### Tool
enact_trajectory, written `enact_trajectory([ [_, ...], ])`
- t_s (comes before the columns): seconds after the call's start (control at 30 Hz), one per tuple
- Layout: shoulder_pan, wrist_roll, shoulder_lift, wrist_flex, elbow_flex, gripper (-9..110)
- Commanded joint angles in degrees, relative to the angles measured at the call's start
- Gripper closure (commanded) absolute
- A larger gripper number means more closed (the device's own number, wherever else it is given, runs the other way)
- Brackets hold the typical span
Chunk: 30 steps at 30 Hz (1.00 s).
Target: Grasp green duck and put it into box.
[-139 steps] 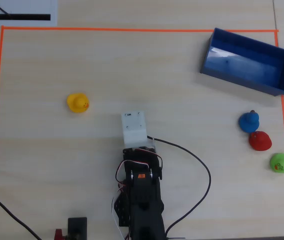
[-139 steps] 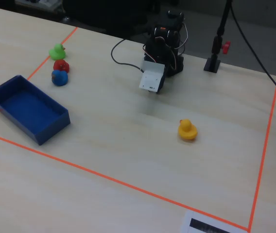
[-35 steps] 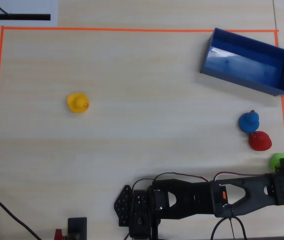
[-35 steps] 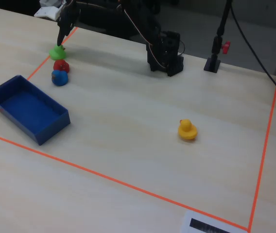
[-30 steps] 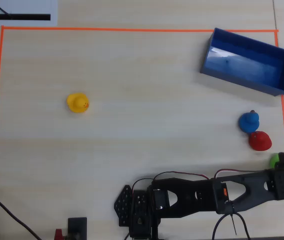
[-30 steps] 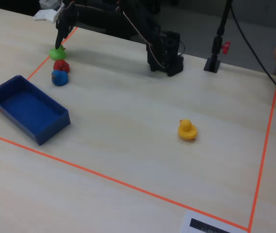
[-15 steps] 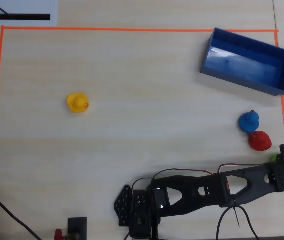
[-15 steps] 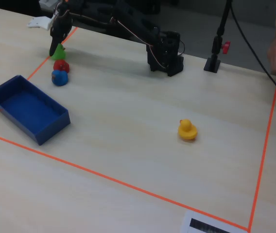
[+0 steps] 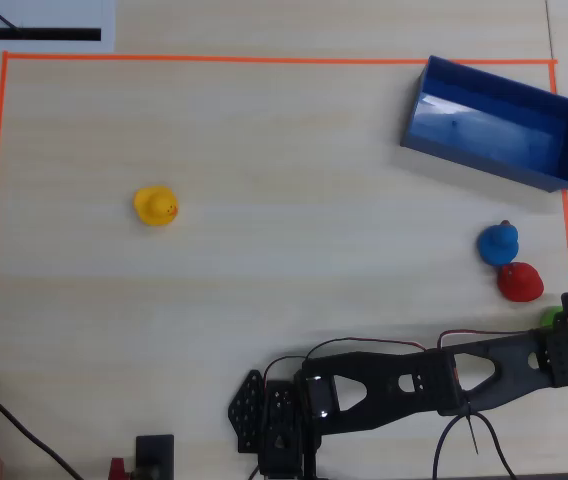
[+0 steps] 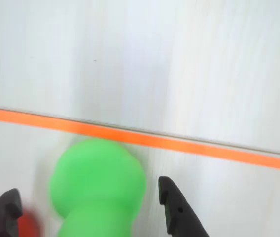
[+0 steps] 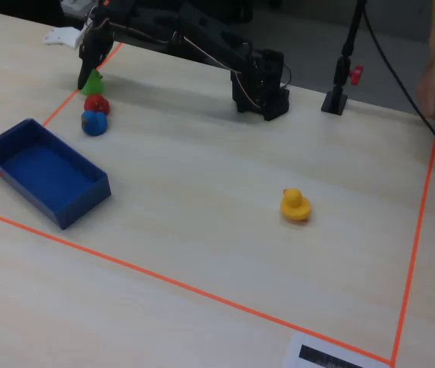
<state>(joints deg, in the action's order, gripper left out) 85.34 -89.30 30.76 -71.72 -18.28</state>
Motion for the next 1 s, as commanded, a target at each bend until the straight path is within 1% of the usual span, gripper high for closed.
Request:
enact_trajectory([
  [0.0,0.97,-1.32,-0.70,-0.09,5.45,64],
  [0.2,0.97,-2.11,-2.64,0.44,6.33,65],
  [0.3,0.62,-2.11,-3.43,0.44,7.03,68],
  [0.37,0.35,-2.20,-3.69,0.70,7.12,74],
  [0.43,0.00,-2.90,-3.96,0.88,7.12,83],
  [0.6,-1.05,-5.54,-4.31,0.88,6.59,97],
  [0.77,-1.32,-4.75,-2.81,1.05,6.42,99],
  [0.87,-2.64,-1.23,1.23,0.62,6.59,99],
  [0.97,-4.92,3.43,7.56,-2.64,6.59,98],
])
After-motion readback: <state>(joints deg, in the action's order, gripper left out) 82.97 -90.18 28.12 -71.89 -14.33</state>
